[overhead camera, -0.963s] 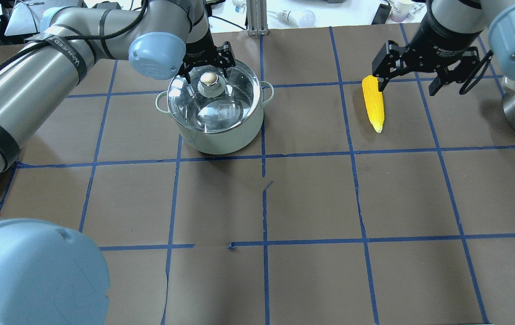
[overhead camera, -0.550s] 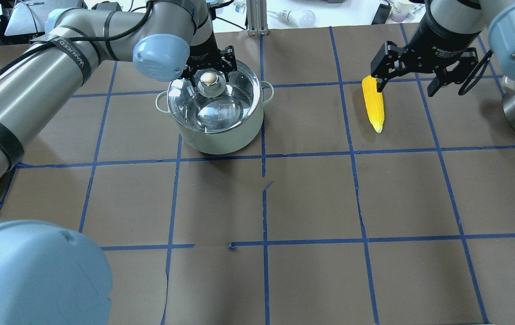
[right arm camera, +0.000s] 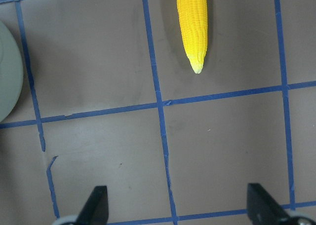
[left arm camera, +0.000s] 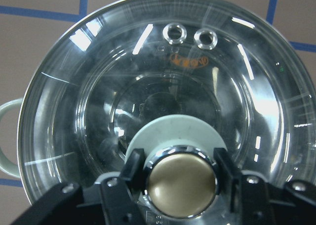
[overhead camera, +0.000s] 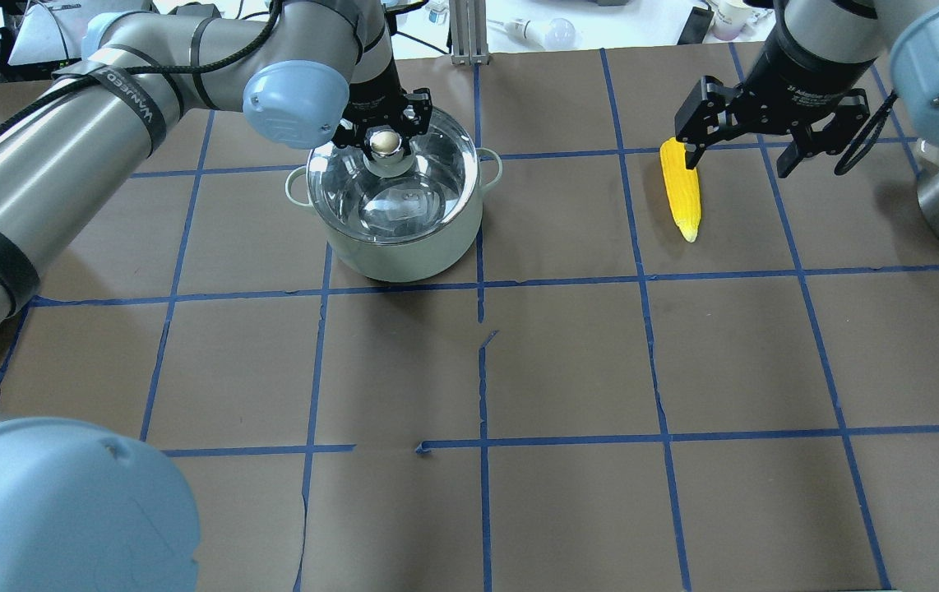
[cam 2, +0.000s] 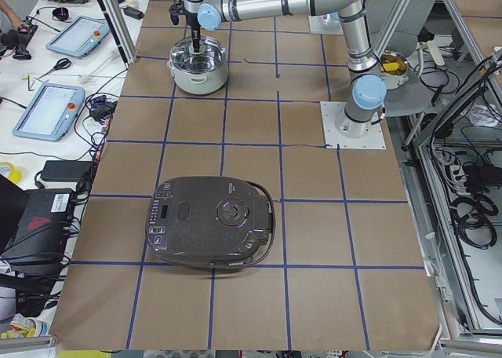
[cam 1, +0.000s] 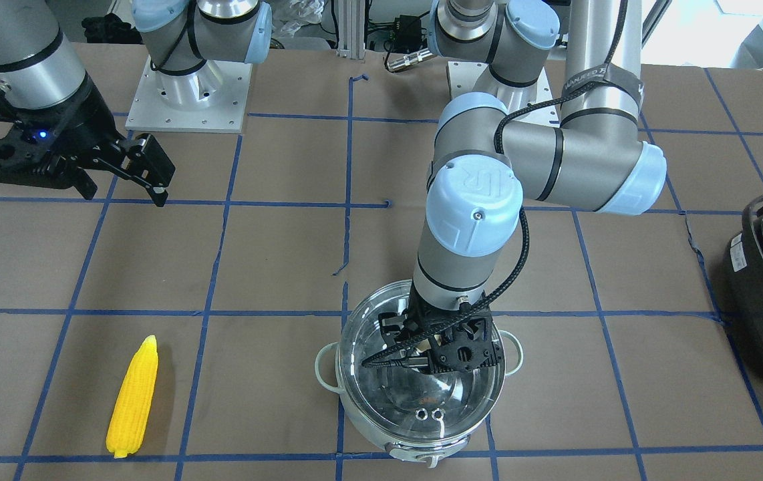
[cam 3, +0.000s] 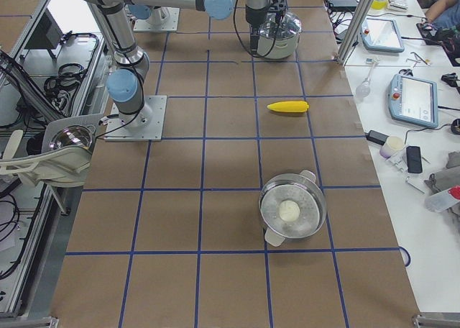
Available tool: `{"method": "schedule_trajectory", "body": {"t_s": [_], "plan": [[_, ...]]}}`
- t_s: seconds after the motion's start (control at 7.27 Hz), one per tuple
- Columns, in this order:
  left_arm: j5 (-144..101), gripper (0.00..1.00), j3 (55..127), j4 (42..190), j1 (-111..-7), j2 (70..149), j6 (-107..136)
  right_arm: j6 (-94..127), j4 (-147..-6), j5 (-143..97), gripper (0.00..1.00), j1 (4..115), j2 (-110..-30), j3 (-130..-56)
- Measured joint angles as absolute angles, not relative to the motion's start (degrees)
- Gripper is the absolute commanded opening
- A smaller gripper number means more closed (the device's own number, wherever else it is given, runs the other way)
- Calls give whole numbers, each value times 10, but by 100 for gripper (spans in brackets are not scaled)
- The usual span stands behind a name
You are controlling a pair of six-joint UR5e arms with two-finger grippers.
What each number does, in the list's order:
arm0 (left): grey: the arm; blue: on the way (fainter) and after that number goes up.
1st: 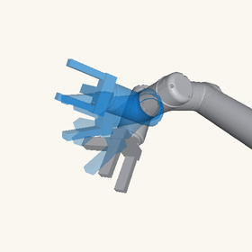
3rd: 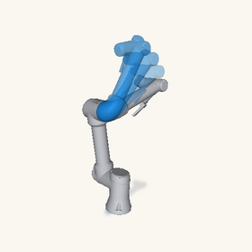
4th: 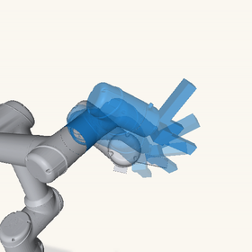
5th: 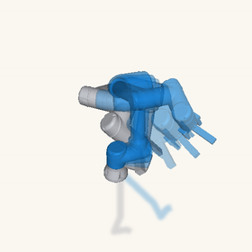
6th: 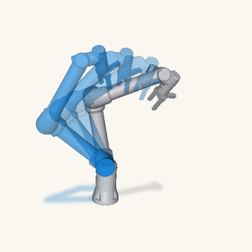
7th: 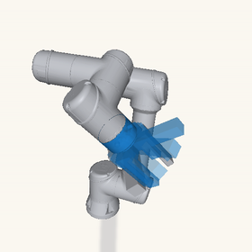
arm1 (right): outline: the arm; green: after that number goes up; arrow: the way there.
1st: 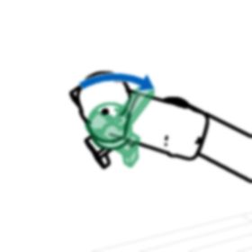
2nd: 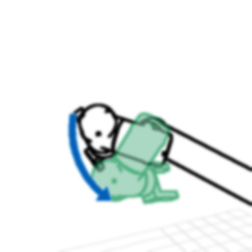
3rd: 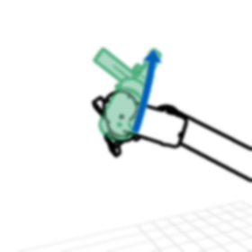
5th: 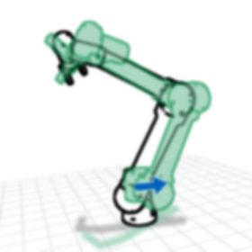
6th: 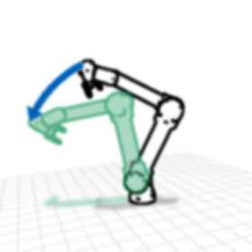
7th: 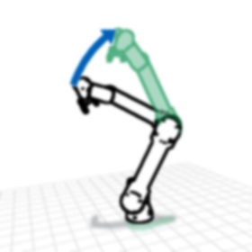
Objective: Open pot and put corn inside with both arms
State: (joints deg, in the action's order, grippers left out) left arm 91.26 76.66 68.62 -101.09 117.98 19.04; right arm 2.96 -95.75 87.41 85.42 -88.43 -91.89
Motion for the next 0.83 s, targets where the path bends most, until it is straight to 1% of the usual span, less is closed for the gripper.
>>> {"method": "schedule_trajectory", "body": {"t_s": [0.28,0.41,0.83], "plan": [[907,41,752,713,-997,1157,182,29,-973,882,100,849,-844,-925],[907,38,743,737,-975,1142,156,27,-1006,889,100,840,-815,-925],[910,29,758,788,-857,1093,13,-9,-1141,913,100,819,-721,-928]]}}
